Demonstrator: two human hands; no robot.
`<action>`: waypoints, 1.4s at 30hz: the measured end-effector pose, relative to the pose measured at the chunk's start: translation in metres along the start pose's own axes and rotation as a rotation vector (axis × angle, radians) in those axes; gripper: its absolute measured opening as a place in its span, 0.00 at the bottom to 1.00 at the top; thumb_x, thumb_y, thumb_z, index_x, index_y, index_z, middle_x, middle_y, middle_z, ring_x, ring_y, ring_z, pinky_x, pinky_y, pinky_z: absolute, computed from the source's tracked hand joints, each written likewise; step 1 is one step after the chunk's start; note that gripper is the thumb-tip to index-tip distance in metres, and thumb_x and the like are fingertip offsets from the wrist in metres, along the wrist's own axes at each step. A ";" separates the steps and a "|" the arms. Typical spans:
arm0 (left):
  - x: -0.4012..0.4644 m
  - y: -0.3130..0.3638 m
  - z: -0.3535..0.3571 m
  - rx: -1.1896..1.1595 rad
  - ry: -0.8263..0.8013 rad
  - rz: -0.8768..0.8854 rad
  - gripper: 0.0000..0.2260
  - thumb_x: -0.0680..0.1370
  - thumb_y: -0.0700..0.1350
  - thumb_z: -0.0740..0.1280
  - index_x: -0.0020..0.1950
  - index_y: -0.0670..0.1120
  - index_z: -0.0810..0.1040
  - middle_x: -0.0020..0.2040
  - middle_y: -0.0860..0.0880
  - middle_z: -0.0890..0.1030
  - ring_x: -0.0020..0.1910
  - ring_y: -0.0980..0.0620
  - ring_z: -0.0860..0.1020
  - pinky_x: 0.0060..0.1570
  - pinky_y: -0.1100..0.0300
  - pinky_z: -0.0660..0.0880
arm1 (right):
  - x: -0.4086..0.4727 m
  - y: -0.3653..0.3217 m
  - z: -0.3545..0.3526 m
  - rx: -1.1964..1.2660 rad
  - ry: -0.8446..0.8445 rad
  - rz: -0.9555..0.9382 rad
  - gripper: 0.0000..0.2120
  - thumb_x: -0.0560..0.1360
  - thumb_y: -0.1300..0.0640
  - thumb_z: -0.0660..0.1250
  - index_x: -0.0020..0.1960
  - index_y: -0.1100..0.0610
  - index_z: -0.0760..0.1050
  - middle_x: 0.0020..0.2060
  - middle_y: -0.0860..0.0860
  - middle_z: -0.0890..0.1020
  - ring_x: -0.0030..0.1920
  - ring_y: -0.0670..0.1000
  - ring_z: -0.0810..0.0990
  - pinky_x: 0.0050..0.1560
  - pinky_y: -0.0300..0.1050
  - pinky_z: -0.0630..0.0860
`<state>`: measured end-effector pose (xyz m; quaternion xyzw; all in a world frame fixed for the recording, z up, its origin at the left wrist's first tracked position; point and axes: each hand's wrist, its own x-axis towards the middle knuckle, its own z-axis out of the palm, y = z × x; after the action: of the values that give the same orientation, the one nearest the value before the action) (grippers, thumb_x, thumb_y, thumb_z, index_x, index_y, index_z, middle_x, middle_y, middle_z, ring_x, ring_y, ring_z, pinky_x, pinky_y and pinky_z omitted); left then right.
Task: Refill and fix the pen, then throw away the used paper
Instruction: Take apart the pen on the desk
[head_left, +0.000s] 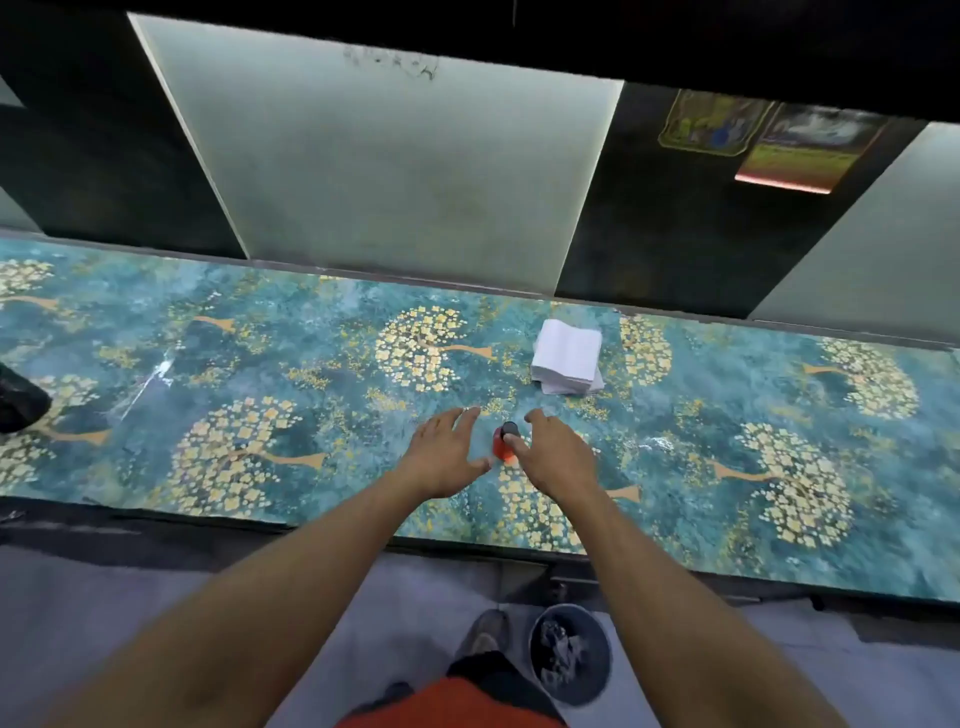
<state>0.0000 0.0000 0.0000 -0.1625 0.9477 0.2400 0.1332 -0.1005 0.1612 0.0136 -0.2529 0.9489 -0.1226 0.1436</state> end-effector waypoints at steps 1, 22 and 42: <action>0.003 0.002 0.003 -0.017 -0.004 -0.015 0.39 0.78 0.64 0.62 0.83 0.52 0.49 0.82 0.44 0.56 0.80 0.41 0.56 0.78 0.44 0.55 | 0.003 0.000 0.001 -0.007 -0.003 0.001 0.22 0.80 0.38 0.61 0.67 0.51 0.71 0.60 0.54 0.81 0.57 0.59 0.81 0.47 0.54 0.76; 0.063 0.020 0.032 -0.244 -0.014 -0.119 0.18 0.78 0.51 0.64 0.69 0.54 0.75 0.60 0.47 0.81 0.62 0.44 0.75 0.58 0.46 0.76 | 0.037 0.011 0.042 0.047 0.038 -0.050 0.12 0.82 0.44 0.63 0.60 0.50 0.72 0.52 0.50 0.79 0.46 0.54 0.80 0.35 0.47 0.70; 0.082 0.017 0.055 -0.548 0.106 -0.176 0.14 0.71 0.44 0.78 0.55 0.53 0.82 0.50 0.52 0.83 0.45 0.52 0.82 0.48 0.57 0.79 | 0.055 0.030 0.039 0.275 -0.101 -0.202 0.15 0.78 0.60 0.70 0.65 0.53 0.80 0.55 0.49 0.78 0.58 0.52 0.76 0.59 0.47 0.73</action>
<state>-0.0712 0.0213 -0.0668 -0.2862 0.8354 0.4660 0.0550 -0.1463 0.1523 -0.0430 -0.3307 0.8845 -0.2523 0.2116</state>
